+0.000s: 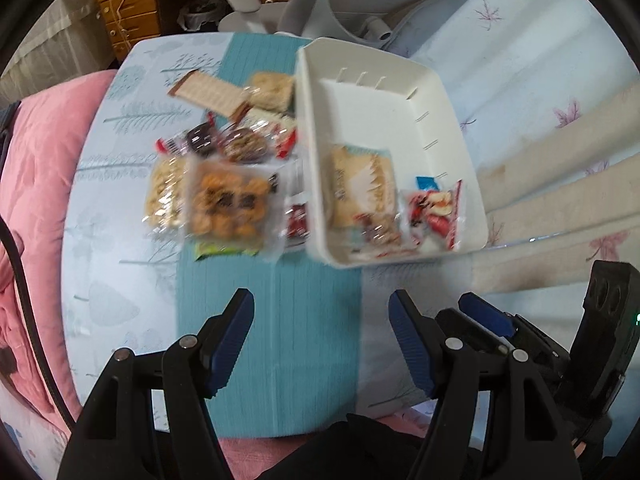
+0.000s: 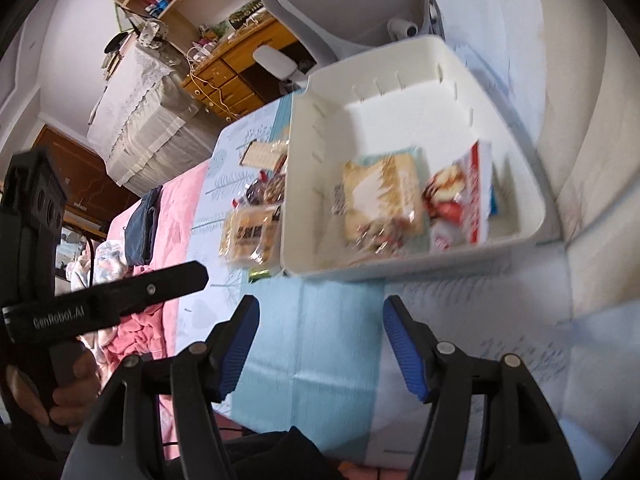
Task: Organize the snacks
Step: 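Lower the nut packet and chip bag into the white tray and open both grippers, then grasp the puffed snack bag with the left gripper while the right gripper grasps the orange snack bag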
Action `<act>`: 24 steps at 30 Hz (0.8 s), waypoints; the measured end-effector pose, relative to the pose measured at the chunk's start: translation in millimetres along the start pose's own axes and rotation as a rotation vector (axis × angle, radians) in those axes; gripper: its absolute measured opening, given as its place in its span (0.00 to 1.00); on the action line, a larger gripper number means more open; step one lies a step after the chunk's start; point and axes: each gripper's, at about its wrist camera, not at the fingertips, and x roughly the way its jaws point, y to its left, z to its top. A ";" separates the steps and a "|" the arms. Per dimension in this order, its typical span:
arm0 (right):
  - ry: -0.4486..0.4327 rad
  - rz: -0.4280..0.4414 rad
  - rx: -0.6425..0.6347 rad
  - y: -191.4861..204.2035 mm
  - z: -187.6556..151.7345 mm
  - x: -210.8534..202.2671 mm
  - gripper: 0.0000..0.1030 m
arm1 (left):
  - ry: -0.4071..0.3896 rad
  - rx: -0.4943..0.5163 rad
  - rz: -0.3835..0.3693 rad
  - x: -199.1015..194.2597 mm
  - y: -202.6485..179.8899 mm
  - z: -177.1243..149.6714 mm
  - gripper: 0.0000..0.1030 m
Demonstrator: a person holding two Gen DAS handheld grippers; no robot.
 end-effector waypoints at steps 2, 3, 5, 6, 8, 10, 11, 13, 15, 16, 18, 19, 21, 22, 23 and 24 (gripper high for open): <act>0.006 0.006 0.032 4.2 -4.6 4.5 0.64 | -0.007 0.002 0.007 -6.4 14.9 -7.2 0.67; 0.010 0.013 0.060 7.5 -7.9 7.7 0.65 | -0.010 0.004 0.009 -9.3 21.6 -10.1 0.67; 0.010 0.020 0.102 12.9 -12.9 12.9 0.73 | -0.013 0.008 0.011 -15.7 36.5 -15.2 0.67; 0.007 0.022 0.122 15.9 -15.0 15.1 0.74 | -0.012 0.012 0.011 -19.0 45.3 -17.9 0.67; -0.001 0.032 0.176 23.9 -20.2 20.5 0.75 | -0.012 0.023 0.012 -25.5 60.7 -22.2 0.67; -0.014 0.037 0.221 32.2 -25.6 24.9 0.75 | -0.016 0.042 0.015 -32.2 76.6 -26.1 0.67; -0.018 0.041 0.244 37.2 -28.6 27.9 0.76 | -0.018 0.052 0.013 -35.5 83.9 -27.6 0.67; -0.022 0.043 0.283 46.8 -34.6 33.8 0.78 | -0.017 0.072 0.014 -41.1 98.1 -28.8 0.67; -0.027 0.045 0.321 57.7 -41.9 39.9 0.78 | -0.016 0.093 0.014 -46.1 110.4 -28.5 0.67; -0.030 0.047 0.338 61.8 -44.8 41.9 0.79 | -0.015 0.106 0.014 -48.4 117.9 -27.8 0.67; -0.041 0.054 0.393 71.1 -51.2 47.2 0.79 | -0.017 0.133 0.013 -51.5 128.7 -25.3 0.67; -0.046 0.060 0.417 74.4 -53.9 49.3 0.81 | -0.017 0.150 0.016 -52.4 133.9 -23.7 0.67; -0.057 0.074 0.482 81.6 -60.3 55.6 0.88 | -0.022 0.189 0.021 -52.6 141.7 -20.8 0.67; -0.063 0.080 0.512 83.5 -63.0 57.8 0.89 | -0.023 0.207 0.021 -52.4 145.8 -19.2 0.67; -0.071 0.089 0.547 86.0 -66.3 60.7 0.89 | -0.025 0.232 0.021 -51.9 150.6 -17.0 0.67; -0.078 0.095 0.584 88.1 -69.4 63.6 0.89 | -0.027 0.248 0.022 -51.9 153.2 -15.6 0.67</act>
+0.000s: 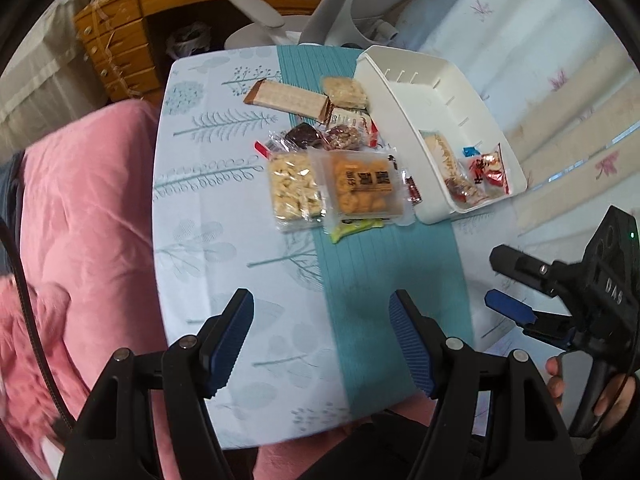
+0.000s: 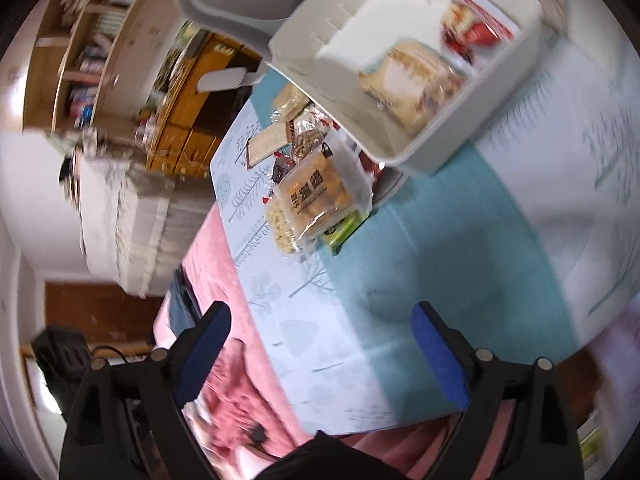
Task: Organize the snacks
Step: 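Grasp the puffed snack bag with the left gripper while the right gripper grasps the orange snack bag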
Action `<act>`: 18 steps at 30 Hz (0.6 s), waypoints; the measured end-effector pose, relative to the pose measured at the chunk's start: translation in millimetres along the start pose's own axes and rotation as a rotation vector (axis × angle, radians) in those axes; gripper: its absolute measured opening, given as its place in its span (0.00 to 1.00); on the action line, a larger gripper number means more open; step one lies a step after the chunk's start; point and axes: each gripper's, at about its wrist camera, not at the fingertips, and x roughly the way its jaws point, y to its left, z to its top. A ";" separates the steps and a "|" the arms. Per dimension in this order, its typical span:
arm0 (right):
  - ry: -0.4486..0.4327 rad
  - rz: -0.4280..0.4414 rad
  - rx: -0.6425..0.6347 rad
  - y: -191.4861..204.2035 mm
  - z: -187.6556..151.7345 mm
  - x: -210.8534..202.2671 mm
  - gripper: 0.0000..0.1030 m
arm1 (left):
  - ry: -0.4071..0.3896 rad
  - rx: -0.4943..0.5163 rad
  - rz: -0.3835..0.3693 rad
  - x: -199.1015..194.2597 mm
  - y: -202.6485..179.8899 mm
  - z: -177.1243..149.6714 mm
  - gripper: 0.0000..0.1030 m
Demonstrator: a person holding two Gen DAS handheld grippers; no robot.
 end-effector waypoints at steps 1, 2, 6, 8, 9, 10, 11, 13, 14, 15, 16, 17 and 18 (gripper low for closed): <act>-0.007 0.004 0.029 -0.8 -1.9 1.4 0.89 | -0.004 0.023 0.000 0.9 3.8 1.1 0.67; -0.015 0.012 0.065 -1.7 -4.7 3.3 0.90 | -0.008 0.042 -0.001 1.7 5.5 2.4 0.69; -0.042 0.058 0.253 -9.7 -11.1 13.0 0.90 | -0.027 0.116 0.007 10.3 16.0 8.7 0.71; -0.048 0.065 0.345 -13.4 -12.0 16.1 0.91 | -0.027 0.135 0.016 18.2 21.2 13.2 0.71; -0.055 0.070 0.388 -14.4 -12.3 18.0 0.91 | -0.028 0.139 0.016 21.9 22.3 15.2 0.71; -0.060 0.073 0.417 -14.7 -12.0 19.8 0.93 | -0.032 0.141 0.014 26.4 25.0 18.2 0.71; -0.066 0.076 0.452 -14.7 -10.5 22.6 0.94 | -0.037 0.139 0.010 30.8 27.7 21.1 0.71; -0.072 0.073 0.503 -14.1 -6.8 27.8 0.94 | -0.041 0.126 0.005 39.8 32.1 27.0 0.71; -0.072 0.069 0.526 -13.4 -4.1 31.2 0.94 | -0.040 0.118 0.002 44.6 34.4 30.4 0.71; -0.072 0.063 0.549 -12.6 -1.1 34.1 0.94 | -0.041 0.112 0.000 48.2 36.0 32.6 0.71; -0.075 0.057 0.564 -12.1 1.5 36.3 0.94 | -0.043 0.107 0.000 52.3 38.1 36.0 0.71; -0.080 0.041 0.575 -10.6 5.2 39.3 0.94 | -0.046 0.101 0.000 56.6 40.2 39.8 0.71; -0.086 0.016 0.580 -8.7 9.2 42.4 0.94 | -0.050 0.095 -0.001 61.3 41.8 43.8 0.71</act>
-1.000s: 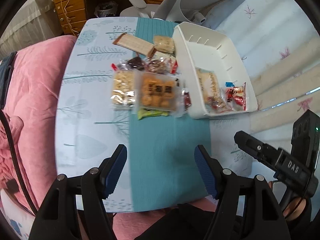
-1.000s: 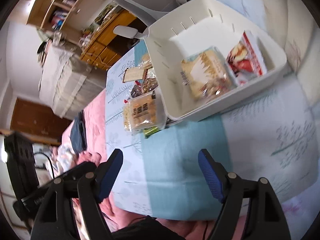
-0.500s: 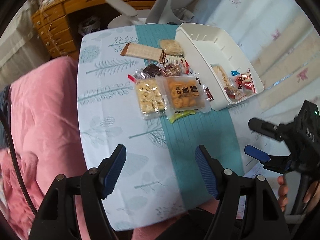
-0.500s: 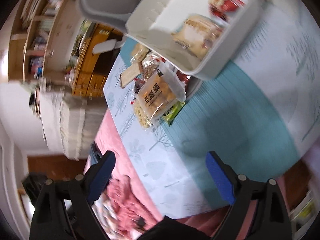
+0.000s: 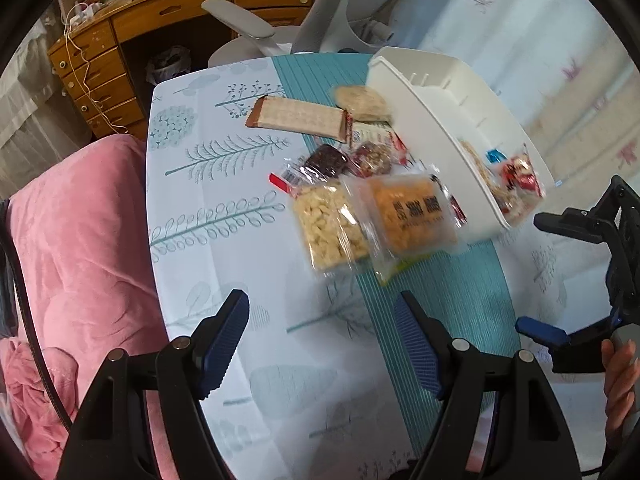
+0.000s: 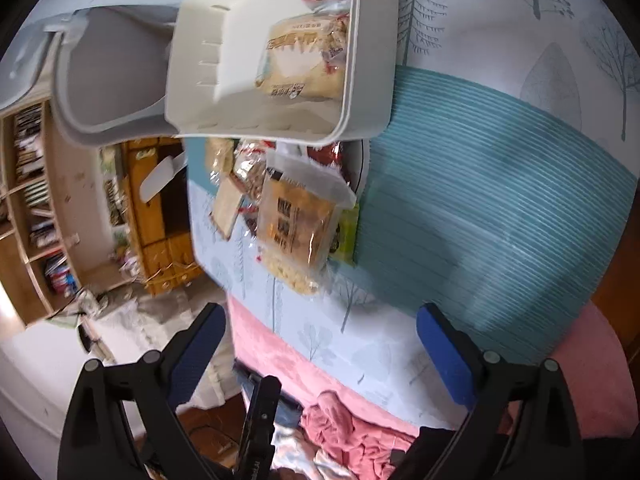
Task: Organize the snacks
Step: 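Grasp the puffed snack bag with the left gripper while the right gripper grasps the orange snack bag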
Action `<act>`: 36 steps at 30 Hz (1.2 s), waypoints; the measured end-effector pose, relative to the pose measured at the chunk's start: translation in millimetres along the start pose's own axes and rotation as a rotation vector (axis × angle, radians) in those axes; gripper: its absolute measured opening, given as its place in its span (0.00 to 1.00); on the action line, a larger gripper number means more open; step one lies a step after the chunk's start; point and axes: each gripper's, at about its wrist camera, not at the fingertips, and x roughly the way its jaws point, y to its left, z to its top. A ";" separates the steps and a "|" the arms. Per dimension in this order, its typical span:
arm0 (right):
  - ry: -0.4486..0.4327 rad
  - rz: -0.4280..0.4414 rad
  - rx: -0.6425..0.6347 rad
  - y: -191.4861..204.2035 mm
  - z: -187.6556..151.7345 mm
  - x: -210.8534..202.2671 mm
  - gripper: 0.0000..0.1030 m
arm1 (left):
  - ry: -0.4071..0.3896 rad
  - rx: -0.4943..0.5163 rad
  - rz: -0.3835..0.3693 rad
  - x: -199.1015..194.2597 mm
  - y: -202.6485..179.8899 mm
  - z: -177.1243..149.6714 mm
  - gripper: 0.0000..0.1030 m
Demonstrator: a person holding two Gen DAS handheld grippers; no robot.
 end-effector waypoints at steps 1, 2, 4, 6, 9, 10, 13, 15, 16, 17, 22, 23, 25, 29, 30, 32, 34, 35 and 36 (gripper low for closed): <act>-0.010 -0.011 0.004 2.5 2.0 2.8 0.94 | -0.004 -0.007 -0.002 5.3 2.6 3.7 0.71; -0.024 -0.019 0.012 6.0 4.4 7.0 0.94 | -0.004 -0.013 0.000 10.1 4.4 6.3 0.71; -0.046 -0.033 0.025 11.1 9.0 15.2 0.94 | 0.011 -0.030 0.008 23.6 9.5 13.1 0.71; -0.066 -0.046 0.033 16.2 12.9 23.7 0.94 | 0.025 -0.041 0.008 35.5 14.1 17.6 0.71; -0.080 -0.052 0.030 21.8 20.2 35.7 0.94 | 0.035 -0.046 0.002 54.3 18.4 23.4 0.71; -0.082 -0.052 0.031 23.1 23.0 39.2 0.94 | 0.050 -0.049 0.002 59.9 19.5 24.6 0.71; -0.092 -0.054 0.036 27.0 32.8 51.0 0.94 | 0.078 -0.074 -0.006 78.9 23.4 27.6 0.71; -0.089 -0.063 0.040 29.4 38.5 60.1 0.94 | 0.096 -0.081 -0.002 89.3 24.6 28.9 0.71; -0.084 -0.068 0.040 30.5 40.5 64.0 0.94 | 0.104 -0.083 -0.002 94.6 24.4 30.1 0.71; -0.075 -0.071 0.036 32.3 42.5 68.8 0.94 | 0.113 -0.080 -0.014 97.6 24.0 30.9 0.71; -0.055 -0.110 -0.002 43.4 46.5 89.4 0.94 | 0.127 -0.086 -0.035 114.2 19.3 38.6 0.71; -0.048 -0.125 -0.009 45.8 47.8 94.7 0.94 | 0.129 -0.084 -0.036 117.1 17.7 40.2 0.71; -0.035 -0.143 -0.023 50.1 49.2 104.3 0.94 | 0.133 -0.081 -0.043 122.4 14.9 42.9 0.71; -0.038 -0.190 -0.040 57.0 52.8 117.5 0.94 | 0.145 -0.079 -0.049 130.5 10.3 45.9 0.72; -0.036 -0.201 -0.043 58.0 54.2 120.9 0.94 | 0.146 -0.081 -0.050 131.7 9.9 47.8 0.73; -0.033 -0.217 -0.044 57.9 56.1 125.8 0.94 | 0.149 -0.088 -0.052 133.6 9.7 50.0 0.74; -0.028 -0.228 -0.039 56.3 58.9 130.4 0.94 | 0.158 -0.097 -0.057 136.9 10.2 52.8 0.75; -0.025 -0.231 -0.035 55.4 60.2 133.0 0.94 | 0.161 -0.101 -0.061 138.2 9.9 54.9 0.75; -0.024 -0.232 -0.033 54.8 61.3 134.3 0.94 | 0.163 -0.100 -0.062 139.5 9.6 55.9 0.75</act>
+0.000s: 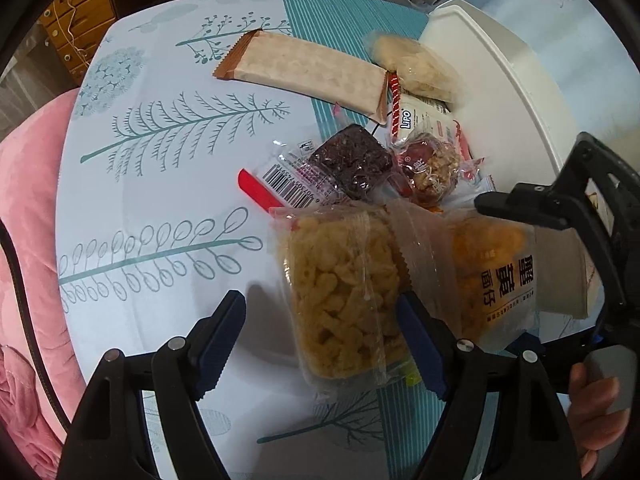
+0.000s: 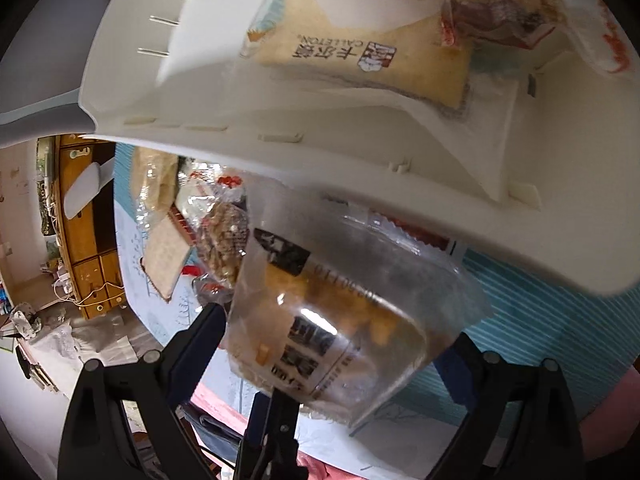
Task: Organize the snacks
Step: 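Grasp the puffed snack bag with the left gripper while the right gripper grasps the orange snack bag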
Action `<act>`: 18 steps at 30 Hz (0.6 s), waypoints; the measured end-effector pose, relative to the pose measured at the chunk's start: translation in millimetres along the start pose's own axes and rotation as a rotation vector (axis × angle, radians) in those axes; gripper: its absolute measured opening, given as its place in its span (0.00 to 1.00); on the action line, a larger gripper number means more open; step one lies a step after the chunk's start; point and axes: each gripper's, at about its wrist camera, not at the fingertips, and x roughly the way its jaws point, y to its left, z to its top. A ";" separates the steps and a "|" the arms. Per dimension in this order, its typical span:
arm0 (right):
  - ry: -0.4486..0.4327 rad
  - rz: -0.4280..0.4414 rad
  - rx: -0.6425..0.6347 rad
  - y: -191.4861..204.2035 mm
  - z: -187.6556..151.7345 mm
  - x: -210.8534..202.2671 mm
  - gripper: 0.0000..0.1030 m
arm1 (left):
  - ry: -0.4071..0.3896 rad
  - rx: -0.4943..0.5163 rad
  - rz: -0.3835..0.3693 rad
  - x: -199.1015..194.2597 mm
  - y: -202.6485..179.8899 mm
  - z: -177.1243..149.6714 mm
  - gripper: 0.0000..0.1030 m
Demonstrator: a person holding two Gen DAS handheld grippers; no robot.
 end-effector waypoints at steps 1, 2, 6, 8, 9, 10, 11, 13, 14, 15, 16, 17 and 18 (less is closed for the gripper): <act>-0.003 0.003 0.000 0.1 1.2 1.5 0.94 | 0.007 0.006 0.000 2.7 -2.4 2.3 0.75; -0.008 0.004 -0.004 0.6 2.3 2.2 0.94 | 0.008 0.010 0.000 4.0 -3.8 3.2 0.75; -0.021 -0.002 -0.015 1.4 6.4 2.5 0.93 | 0.036 0.001 -0.006 12.8 -7.8 6.7 0.75; -0.011 0.006 -0.011 -0.6 10.0 4.1 0.91 | 0.053 -0.012 -0.008 18.4 -10.6 9.0 0.75; -0.004 0.014 -0.009 -2.3 11.4 4.8 0.90 | 0.051 -0.012 -0.002 19.7 -13.0 10.0 0.75; -0.001 0.019 -0.005 -3.6 12.2 5.0 0.89 | 0.058 -0.008 -0.001 21.0 -14.3 10.2 0.75; 0.001 0.023 -0.003 -4.1 12.7 4.7 0.88 | 0.072 0.000 0.002 22.3 -16.0 10.7 0.75; 0.000 0.025 -0.011 -4.6 12.3 3.6 0.88 | 0.074 -0.008 0.010 25.5 -19.7 12.2 0.75; 0.000 0.025 -0.014 -4.9 12.0 2.9 0.87 | 0.076 -0.013 0.011 26.0 -21.6 13.0 0.74; 0.001 0.026 -0.017 -4.7 11.8 2.8 0.87 | 0.076 -0.021 0.015 27.0 -22.7 13.4 0.70; 0.002 0.027 -0.020 -4.8 11.6 2.5 0.87 | 0.076 -0.026 0.019 28.3 -24.3 13.4 0.67; 0.002 0.026 -0.024 -4.8 11.3 1.9 0.86 | 0.076 -0.032 0.015 29.2 -26.3 12.1 0.61; 0.003 0.024 -0.027 -5.0 11.0 0.9 0.86 | 0.077 -0.045 0.005 28.0 -26.2 9.7 0.57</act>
